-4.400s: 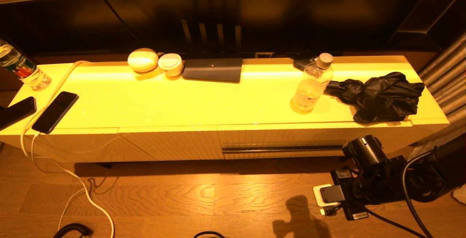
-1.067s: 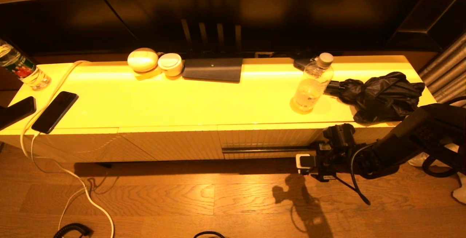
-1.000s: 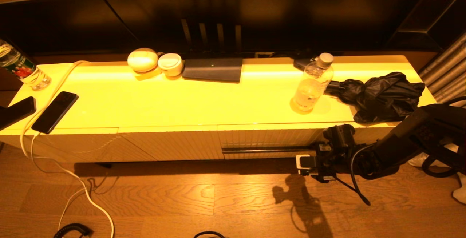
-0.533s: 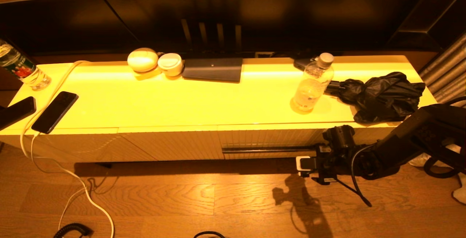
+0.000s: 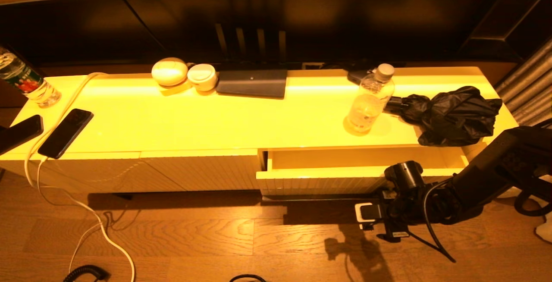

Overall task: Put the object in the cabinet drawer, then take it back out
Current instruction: Open the drawer

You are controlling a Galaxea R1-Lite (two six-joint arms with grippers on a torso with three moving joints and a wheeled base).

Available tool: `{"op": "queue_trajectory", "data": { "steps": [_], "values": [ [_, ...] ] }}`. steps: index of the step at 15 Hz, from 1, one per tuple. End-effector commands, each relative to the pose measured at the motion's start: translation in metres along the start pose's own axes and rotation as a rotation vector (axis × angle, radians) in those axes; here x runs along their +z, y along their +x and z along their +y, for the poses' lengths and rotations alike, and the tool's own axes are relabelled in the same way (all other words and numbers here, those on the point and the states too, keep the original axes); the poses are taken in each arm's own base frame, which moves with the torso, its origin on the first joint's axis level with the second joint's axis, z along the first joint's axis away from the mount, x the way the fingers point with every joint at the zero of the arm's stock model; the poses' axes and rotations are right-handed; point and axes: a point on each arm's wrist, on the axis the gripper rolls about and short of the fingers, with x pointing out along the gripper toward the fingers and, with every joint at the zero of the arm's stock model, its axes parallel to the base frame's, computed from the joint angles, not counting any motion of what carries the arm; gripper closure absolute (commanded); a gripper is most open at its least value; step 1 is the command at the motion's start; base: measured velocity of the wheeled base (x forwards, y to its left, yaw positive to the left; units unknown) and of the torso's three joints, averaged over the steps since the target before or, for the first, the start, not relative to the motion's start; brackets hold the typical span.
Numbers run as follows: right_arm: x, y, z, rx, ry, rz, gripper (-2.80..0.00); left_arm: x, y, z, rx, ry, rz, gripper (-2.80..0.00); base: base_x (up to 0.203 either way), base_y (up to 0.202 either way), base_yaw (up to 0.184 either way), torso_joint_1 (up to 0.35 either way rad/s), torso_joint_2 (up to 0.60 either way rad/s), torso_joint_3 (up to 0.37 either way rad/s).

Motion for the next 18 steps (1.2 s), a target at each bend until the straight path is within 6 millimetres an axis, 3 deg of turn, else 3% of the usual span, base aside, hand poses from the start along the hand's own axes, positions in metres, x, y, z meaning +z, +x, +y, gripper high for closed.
{"op": "queue_trajectory", "data": {
  "steps": [1,5,10,15,16,18],
  "values": [
    [-0.002,-0.012,0.009,0.031,-0.004,-0.007,-2.80,0.000,0.000,0.000,0.000,0.001,0.001,0.00,0.000,0.000,0.000,0.000,0.00,0.000],
    [-0.002,-0.031,0.022,0.089,-0.009,-0.043,-2.80,0.000,0.000,0.000,0.000,0.001,0.001,0.00,0.000,0.000,0.000,0.000,0.00,0.000],
    [0.001,-0.113,0.018,0.032,0.000,-0.090,-2.80,0.000,0.000,0.000,0.000,0.001,0.001,0.00,0.000,0.000,0.000,0.000,0.00,0.000],
    [-0.004,-0.227,0.033,0.021,0.217,-0.100,-2.80,0.000,0.000,0.000,0.000,0.001,0.001,0.00,0.000,0.000,0.000,0.000,0.00,0.000],
    [-0.004,-0.240,0.035,0.037,0.302,-0.099,-2.80,0.000,0.000,0.000,0.000,0.001,0.001,0.00,0.000,0.000,0.000,0.000,0.00,0.000],
    [-0.002,-0.245,0.035,0.039,0.425,-0.106,-2.80,0.000,0.000,0.000,0.000,0.001,0.001,0.00,0.000,0.000,0.000,0.000,0.00,0.000]
  ]
}}
